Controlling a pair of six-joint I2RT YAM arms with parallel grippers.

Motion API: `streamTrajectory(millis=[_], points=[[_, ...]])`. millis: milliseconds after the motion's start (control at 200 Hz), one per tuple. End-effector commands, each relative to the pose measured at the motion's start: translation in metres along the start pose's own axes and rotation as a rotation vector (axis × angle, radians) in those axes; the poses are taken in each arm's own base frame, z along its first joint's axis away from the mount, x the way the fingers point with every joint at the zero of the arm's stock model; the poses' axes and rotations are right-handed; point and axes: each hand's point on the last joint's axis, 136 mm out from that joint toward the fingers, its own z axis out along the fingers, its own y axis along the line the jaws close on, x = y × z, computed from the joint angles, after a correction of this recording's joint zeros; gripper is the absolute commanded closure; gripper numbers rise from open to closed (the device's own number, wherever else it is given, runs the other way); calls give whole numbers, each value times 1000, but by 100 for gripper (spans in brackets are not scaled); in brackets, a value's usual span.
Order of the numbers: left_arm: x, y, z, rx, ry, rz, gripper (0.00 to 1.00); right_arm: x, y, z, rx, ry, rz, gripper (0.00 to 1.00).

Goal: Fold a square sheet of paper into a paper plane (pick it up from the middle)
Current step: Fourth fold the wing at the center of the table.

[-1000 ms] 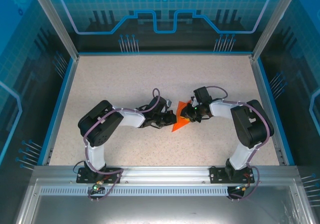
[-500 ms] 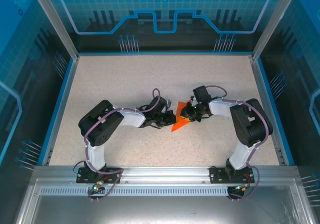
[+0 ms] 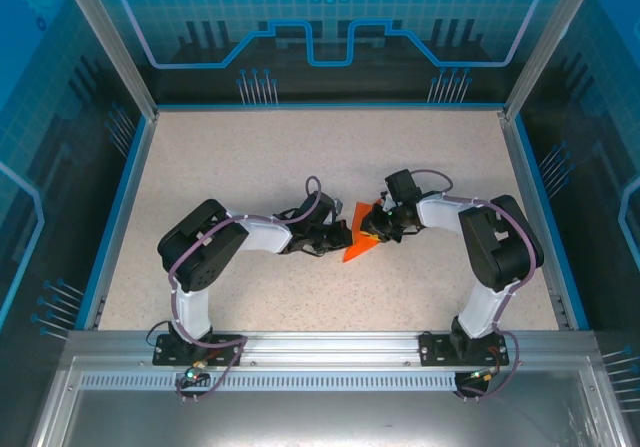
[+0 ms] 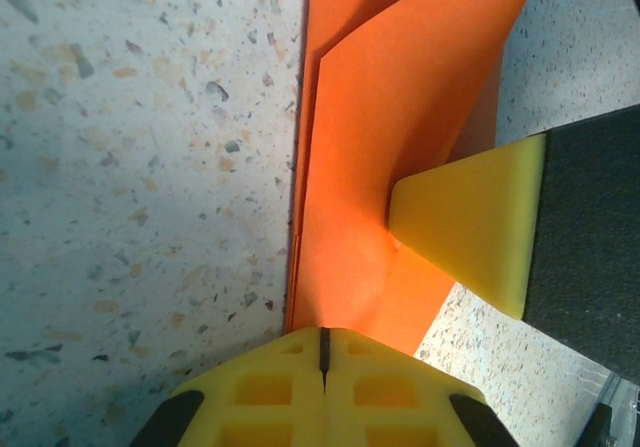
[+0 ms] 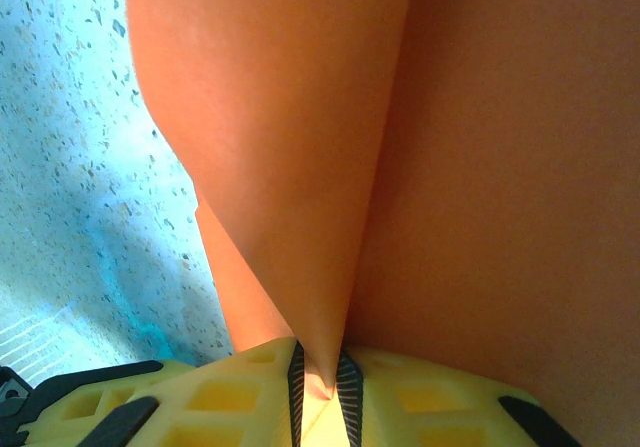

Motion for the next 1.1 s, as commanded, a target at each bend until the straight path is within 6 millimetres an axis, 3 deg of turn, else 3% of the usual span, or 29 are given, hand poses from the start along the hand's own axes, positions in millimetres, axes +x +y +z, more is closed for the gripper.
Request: streamTrajectory(millis=[0,235,440,460,530,725,860,1090], points=[[9,18,6,-82,30,11,97,25,-69,20,245,66,88,78],[15,24,7,-121,51,16,98,21,-59,13,218,56,78,78],[19,27,7,-144,76,13,100,16,-35,-1,144,36,44,74],[20,29,7,-150,82,10,100,7,-22,-7,117,11,24,73],[24,32,7,-166,99,9,100,1,-4,-19,71,-13,-18,71],[29,38,6,-202,120,16,100,-6,27,-49,-12,-62,-126,69],[29,37,8,-204,126,27,100,0,36,-49,-61,-37,-188,81],[30,35,11,-207,136,41,100,10,44,-26,-108,62,-234,94]])
